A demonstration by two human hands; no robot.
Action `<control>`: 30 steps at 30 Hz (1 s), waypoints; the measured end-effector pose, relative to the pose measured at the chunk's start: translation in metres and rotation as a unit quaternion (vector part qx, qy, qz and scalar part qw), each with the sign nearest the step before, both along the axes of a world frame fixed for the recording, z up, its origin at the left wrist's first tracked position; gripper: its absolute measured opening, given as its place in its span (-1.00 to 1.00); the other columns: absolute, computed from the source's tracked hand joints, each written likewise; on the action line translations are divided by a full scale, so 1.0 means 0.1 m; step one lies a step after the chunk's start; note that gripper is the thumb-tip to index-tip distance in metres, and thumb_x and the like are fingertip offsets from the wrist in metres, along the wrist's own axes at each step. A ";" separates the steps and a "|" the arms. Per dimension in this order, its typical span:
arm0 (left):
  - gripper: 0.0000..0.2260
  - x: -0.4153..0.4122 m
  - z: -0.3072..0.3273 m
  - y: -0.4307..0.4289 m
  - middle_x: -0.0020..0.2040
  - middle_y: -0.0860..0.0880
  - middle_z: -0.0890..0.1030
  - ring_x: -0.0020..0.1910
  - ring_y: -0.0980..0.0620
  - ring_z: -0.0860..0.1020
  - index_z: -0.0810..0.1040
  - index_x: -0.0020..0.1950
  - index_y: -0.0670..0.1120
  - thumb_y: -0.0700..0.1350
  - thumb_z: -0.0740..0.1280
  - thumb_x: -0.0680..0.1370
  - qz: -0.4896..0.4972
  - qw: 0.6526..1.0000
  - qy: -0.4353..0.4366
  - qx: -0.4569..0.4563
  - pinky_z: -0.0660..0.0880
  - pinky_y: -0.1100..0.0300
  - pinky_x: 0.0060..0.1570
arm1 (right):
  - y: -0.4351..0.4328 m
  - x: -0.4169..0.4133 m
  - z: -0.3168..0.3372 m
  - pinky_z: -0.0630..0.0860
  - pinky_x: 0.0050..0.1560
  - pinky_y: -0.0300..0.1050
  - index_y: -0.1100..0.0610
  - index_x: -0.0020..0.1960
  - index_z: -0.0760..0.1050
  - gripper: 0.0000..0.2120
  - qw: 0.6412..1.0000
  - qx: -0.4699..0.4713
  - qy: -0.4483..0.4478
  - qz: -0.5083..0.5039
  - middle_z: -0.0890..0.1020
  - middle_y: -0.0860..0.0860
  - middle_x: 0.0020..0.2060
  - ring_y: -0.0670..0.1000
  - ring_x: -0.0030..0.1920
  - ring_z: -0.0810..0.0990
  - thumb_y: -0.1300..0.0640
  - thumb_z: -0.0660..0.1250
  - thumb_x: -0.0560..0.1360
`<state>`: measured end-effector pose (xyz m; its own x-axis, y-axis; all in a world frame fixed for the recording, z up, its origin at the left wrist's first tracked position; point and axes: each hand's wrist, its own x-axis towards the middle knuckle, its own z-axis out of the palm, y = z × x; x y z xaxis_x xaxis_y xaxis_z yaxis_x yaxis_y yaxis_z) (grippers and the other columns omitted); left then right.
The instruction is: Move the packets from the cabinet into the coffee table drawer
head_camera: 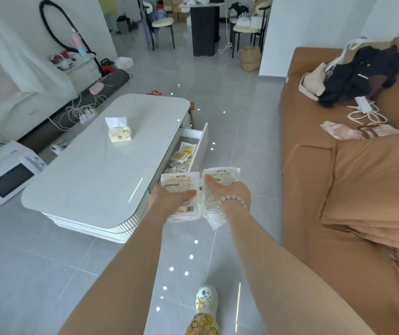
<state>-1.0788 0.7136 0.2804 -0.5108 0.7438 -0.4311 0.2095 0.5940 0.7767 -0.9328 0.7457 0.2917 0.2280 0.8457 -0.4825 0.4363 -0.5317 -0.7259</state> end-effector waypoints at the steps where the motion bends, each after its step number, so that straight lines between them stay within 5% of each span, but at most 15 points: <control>1: -0.34 -0.07 -0.01 0.14 -0.01 -0.04 0.62 -0.04 -0.03 0.61 0.48 0.17 -0.12 0.10 0.60 0.19 0.001 1.000 0.000 -0.002 0.55 0.10 -0.01 | 0.14 -0.07 0.00 0.46 -0.17 -0.15 0.13 -0.04 0.53 -0.41 1.000 0.000 0.001 0.003 0.57 0.00 -0.18 0.06 -0.07 0.61 -0.39 0.35 0.29; 9: -0.70 -0.40 0.04 1.38 -0.19 0.03 0.58 -0.12 -0.01 0.58 0.47 -0.20 -0.01 -0.03 0.58 0.29 -0.030 0.999 0.001 0.015 0.51 0.18 -0.04 | 1.25 -0.40 0.04 0.44 -0.18 -0.15 0.09 -0.08 0.47 -0.47 1.000 -0.004 -0.008 -0.015 0.53 -0.01 -0.18 0.06 -0.13 0.56 -0.36 0.36 0.31; 13: -0.41 -0.38 0.01 1.92 -0.02 0.00 0.63 -0.03 0.00 0.61 0.49 0.16 -0.10 0.05 0.60 0.23 -0.051 0.998 -0.010 0.023 0.53 0.15 -0.01 | 1.72 -0.38 0.03 0.48 -0.14 -0.14 0.11 -0.07 0.50 -0.45 0.999 -0.005 -0.006 -0.053 0.61 0.01 -0.09 0.07 -0.05 0.62 -0.37 0.37 0.28; 20: -0.62 -0.28 -0.07 2.62 -0.10 -0.01 0.64 -0.19 0.06 0.60 0.55 -0.03 -0.06 -0.01 0.59 0.26 -0.075 0.997 -0.026 0.016 0.51 0.21 -0.16 | 2.37 -0.33 -0.06 0.49 -0.18 -0.15 0.12 -0.03 0.54 -0.40 0.998 -0.015 -0.010 -0.060 0.64 0.02 -0.09 0.07 -0.07 0.63 -0.40 0.36 0.27; 26: -0.41 -0.23 -0.22 3.32 -0.04 -0.01 0.64 -0.05 0.02 0.62 0.53 0.14 -0.11 0.06 0.60 0.20 -0.057 0.998 -0.015 0.005 0.54 0.17 -0.04 | 3.14 -0.30 -0.19 0.53 -0.10 -0.12 0.12 0.02 0.56 -0.38 0.998 -0.017 -0.021 -0.050 0.64 0.02 -0.07 0.07 -0.05 0.64 -0.38 0.36 0.27; 30: -0.18 -0.28 -0.29 3.82 -0.01 0.00 0.64 -0.05 0.03 0.63 0.51 0.17 -0.10 0.21 0.56 -0.02 -0.027 0.999 -0.024 -0.024 0.57 0.15 -0.03 | 3.73 -0.38 -0.29 0.52 -0.12 -0.13 0.12 0.07 0.56 -0.36 0.999 -0.042 -0.026 -0.013 0.64 0.02 -0.05 0.07 -0.04 0.64 -0.39 0.36 0.27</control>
